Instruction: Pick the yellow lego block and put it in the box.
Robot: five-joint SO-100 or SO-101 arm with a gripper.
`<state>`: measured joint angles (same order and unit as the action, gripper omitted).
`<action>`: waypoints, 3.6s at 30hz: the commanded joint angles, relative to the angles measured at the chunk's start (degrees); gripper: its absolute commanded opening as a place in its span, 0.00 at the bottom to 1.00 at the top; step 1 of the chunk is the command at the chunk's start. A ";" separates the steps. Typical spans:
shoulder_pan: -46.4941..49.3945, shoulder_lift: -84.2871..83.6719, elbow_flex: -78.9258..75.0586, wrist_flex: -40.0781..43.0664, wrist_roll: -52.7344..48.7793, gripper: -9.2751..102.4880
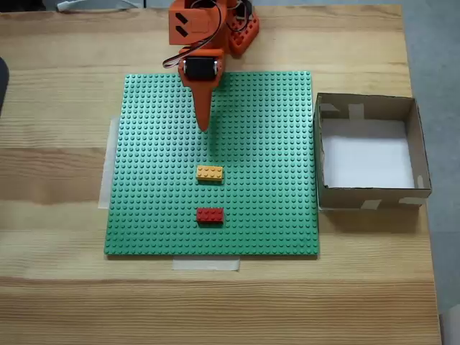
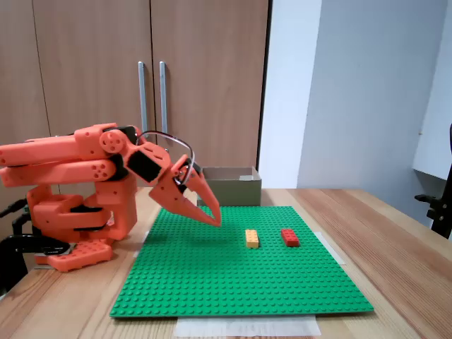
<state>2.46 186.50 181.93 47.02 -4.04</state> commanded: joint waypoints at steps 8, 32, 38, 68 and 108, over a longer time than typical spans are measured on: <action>-0.09 0.35 -0.09 0.09 -0.26 0.07; -0.09 0.35 -0.09 0.09 -0.26 0.07; -0.09 0.35 0.00 -0.26 -0.26 0.07; -0.44 -36.21 -35.42 9.32 6.24 0.07; -2.99 -85.87 -81.21 29.71 6.86 0.33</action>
<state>-0.26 100.81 102.92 77.34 2.11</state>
